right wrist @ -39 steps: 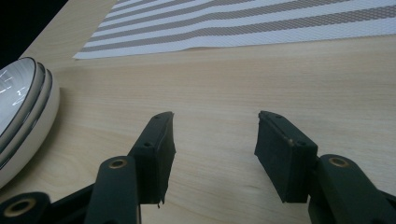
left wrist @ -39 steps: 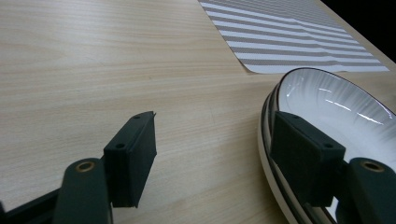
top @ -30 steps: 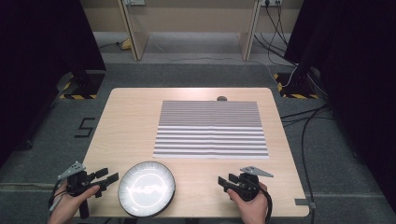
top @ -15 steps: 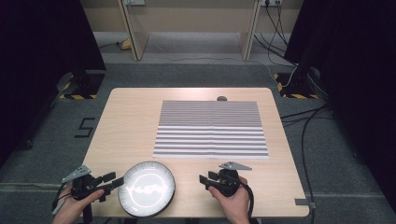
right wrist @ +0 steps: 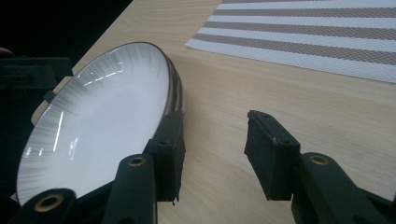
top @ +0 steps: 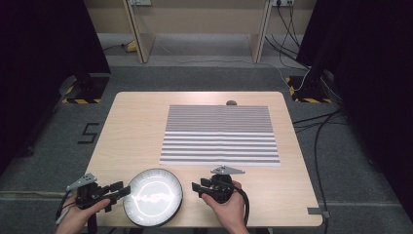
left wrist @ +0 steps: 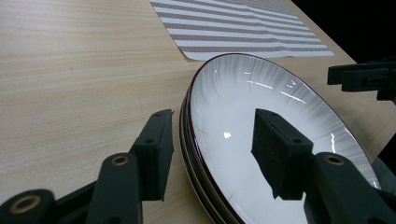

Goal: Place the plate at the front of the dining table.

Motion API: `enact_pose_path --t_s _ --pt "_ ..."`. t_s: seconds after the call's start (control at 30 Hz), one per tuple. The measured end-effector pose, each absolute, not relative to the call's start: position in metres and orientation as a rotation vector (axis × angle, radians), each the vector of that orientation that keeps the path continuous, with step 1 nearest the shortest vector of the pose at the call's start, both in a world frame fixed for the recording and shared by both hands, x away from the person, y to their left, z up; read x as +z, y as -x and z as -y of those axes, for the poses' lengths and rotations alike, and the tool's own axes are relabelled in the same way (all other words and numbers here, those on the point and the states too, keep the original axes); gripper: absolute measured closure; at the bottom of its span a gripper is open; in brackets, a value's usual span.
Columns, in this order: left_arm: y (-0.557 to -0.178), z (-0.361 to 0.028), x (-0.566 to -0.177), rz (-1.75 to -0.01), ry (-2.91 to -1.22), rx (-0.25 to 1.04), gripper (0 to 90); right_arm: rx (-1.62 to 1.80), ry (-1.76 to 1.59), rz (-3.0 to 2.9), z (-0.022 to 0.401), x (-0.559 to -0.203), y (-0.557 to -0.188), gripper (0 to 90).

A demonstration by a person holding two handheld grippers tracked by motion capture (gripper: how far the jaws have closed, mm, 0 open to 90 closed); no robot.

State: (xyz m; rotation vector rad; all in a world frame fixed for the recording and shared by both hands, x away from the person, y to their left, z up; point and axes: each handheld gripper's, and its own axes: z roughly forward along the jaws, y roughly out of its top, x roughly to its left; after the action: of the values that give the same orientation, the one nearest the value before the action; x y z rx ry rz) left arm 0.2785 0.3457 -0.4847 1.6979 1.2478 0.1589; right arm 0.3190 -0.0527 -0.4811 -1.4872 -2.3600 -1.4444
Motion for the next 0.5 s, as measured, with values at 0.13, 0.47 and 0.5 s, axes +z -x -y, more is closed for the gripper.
enact_pose_path --t_s 0.13,0.47,0.5 --pt "-0.278 -0.344 -0.483 -1.250 -1.703 0.139 51.0 -1.433 1.455 2.360 0.043 -0.479 -0.319 60.8" --pt "-0.277 -0.342 -0.482 -1.269 -1.717 0.101 55.6 -1.380 1.419 2.376 0.029 -0.479 -0.319 70.4" --pt "-0.277 -0.342 -0.481 -1.281 -1.729 0.104 56.8 -1.364 1.416 2.382 0.027 -0.480 -0.318 72.5"
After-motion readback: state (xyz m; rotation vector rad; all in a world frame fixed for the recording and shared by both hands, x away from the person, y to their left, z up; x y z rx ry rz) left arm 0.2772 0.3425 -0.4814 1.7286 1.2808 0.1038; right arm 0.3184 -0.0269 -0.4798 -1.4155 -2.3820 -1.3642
